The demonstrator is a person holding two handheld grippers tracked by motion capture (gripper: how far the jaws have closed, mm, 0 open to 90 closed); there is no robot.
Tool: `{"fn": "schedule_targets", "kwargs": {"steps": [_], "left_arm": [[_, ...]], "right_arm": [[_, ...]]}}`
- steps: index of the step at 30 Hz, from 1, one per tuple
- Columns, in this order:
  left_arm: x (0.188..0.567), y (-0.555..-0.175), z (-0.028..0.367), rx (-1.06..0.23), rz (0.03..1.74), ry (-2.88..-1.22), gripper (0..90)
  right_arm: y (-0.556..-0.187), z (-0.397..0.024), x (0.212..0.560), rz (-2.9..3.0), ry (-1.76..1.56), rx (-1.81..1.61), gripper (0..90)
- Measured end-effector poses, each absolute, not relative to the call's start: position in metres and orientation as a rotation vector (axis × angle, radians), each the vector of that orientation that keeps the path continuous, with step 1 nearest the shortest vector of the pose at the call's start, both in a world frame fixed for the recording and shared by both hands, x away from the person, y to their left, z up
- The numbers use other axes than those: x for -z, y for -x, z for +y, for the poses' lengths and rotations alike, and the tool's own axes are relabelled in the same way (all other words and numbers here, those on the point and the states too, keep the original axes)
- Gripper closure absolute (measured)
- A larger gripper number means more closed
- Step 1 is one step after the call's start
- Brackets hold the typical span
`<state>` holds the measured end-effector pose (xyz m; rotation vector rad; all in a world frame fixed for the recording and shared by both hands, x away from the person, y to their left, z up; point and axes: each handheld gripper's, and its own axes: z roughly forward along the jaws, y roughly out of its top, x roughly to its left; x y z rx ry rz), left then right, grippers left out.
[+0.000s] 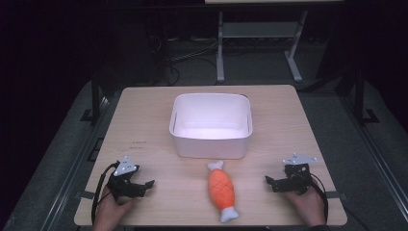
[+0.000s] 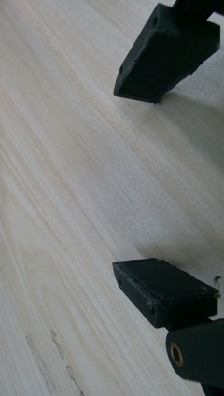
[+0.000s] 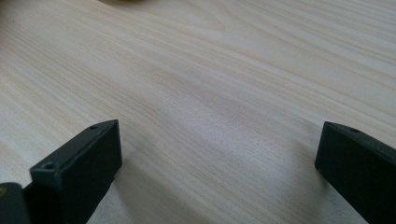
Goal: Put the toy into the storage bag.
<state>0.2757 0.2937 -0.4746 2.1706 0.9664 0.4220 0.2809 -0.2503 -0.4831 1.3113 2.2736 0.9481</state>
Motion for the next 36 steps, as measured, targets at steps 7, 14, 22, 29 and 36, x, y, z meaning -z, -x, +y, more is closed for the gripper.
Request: {"fn": "schedule_targets", "kwargs": {"steps": [7,14,22,29,36], "left_arm": [[0.474,-0.276,0.294,-0.422,0.967,-2.172,13.1],[0.474,-0.276,0.294,-0.422,0.967,-2.172,13.0],[0.475,-0.276,0.294,-0.421,0.967,-2.171,13.0],[0.474,-0.276,0.294,-0.42,0.966,-2.172,13.0],[0.474,-0.276,0.294,-0.418,0.961,-2.174,13.0]], "right_arm": [[-0.279,-0.249,0.483,2.265,-1.32,-0.945,0.0],[-0.276,-0.25,0.478,2.294,-1.31,-0.958,14.6],[-0.274,-0.245,0.469,2.333,-1.28,-0.992,35.5],[-0.275,-0.238,0.461,2.394,-1.234,-1.036,65.1],[-0.281,-0.229,0.459,2.471,-1.177,-1.041,89.3]]}}
